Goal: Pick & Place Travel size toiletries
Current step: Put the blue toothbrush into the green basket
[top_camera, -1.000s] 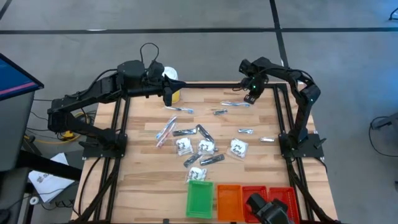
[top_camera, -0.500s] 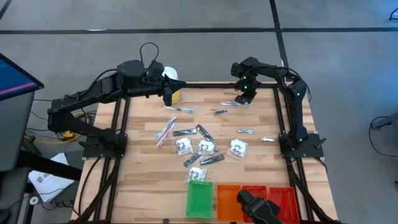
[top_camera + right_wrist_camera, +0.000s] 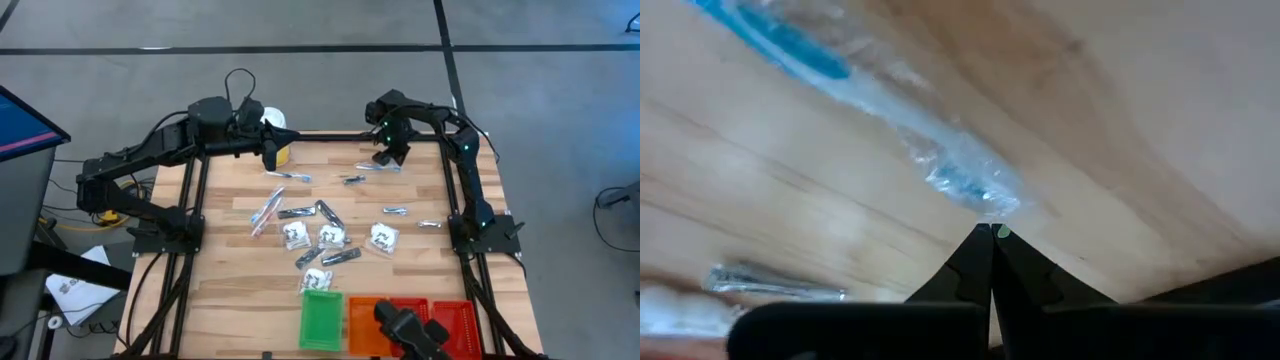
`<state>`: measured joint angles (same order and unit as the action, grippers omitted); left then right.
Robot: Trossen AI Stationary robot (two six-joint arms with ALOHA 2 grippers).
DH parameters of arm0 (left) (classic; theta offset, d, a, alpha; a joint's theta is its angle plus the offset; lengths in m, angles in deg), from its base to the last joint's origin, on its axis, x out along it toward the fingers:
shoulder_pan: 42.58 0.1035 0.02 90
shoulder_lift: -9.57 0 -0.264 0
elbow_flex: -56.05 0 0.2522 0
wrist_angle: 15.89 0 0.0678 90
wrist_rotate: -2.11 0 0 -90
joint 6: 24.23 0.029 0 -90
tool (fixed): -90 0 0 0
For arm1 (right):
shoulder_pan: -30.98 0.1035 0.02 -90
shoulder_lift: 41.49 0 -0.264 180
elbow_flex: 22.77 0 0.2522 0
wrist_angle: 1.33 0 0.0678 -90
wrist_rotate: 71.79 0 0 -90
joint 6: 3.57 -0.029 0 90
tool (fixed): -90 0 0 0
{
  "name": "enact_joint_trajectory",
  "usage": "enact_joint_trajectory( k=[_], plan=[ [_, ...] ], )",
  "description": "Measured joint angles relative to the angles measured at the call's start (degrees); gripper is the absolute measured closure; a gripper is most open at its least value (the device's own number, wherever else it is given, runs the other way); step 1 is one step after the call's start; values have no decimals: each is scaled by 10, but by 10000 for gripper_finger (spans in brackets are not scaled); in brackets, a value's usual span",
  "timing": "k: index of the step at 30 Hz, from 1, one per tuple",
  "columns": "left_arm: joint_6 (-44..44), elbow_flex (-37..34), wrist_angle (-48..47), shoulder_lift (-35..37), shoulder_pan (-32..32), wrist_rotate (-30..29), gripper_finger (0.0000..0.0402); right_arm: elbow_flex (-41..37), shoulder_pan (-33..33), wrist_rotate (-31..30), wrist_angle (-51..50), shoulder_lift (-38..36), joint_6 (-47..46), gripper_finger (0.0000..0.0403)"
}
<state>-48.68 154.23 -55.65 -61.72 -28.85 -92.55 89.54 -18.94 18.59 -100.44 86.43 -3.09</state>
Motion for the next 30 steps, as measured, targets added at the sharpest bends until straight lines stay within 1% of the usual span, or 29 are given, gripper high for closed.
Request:
enact_joint_trajectory(
  k=[11,17,24,30],
  plan=[
    [1,0,2,0,0,0,401,60,-19,13,-19,0,8,403],
    [2,0,4,0,0,0,402,61,-21,26,-23,0,10,403],
    [2,0,4,0,0,0,401,61,-24,27,-29,0,9,403],
    [1,0,4,0,0,1,401,61,-26,30,-46,37,-53,403]
  ],
)
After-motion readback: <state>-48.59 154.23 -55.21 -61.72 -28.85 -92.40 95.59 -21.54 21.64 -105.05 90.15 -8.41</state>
